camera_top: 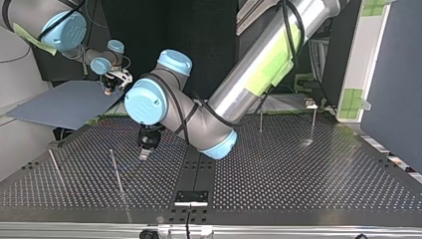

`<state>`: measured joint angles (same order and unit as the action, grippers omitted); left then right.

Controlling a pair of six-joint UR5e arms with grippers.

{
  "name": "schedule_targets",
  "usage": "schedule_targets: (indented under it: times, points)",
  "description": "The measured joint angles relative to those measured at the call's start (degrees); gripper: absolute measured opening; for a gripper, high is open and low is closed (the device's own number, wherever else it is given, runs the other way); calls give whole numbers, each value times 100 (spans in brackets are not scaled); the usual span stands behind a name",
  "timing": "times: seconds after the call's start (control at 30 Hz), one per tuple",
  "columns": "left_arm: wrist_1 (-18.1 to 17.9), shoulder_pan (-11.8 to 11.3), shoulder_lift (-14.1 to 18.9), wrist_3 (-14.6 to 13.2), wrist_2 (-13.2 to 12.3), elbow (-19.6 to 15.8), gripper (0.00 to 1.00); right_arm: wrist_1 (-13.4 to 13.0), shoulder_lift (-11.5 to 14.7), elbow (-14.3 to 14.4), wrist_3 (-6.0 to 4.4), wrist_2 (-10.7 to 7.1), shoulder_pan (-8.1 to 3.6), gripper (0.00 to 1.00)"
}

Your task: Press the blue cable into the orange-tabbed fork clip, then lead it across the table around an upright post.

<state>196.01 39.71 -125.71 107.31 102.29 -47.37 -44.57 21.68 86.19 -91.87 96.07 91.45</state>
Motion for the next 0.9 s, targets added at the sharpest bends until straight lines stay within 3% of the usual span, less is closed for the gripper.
schedule_targets:
  times: [0.27, 0.43, 0.57, 0.9]
  points:
    - [24, 16, 0, -25, 43, -5, 100, 0, 0, 0, 1, 0, 0, 0]
    - [87, 22, 119, -189, 231, -180, 100, 1, 0, 0, -2, 0, 0, 0]
    - [-62, -11, 311, -211, 267, -384, 100, 1, 1, 0, -6, 1, -1, 0]
    - [-594, -49, 852, 36, 289, -927, 100, 1, 1, 0, 1, 0, 0, 0]
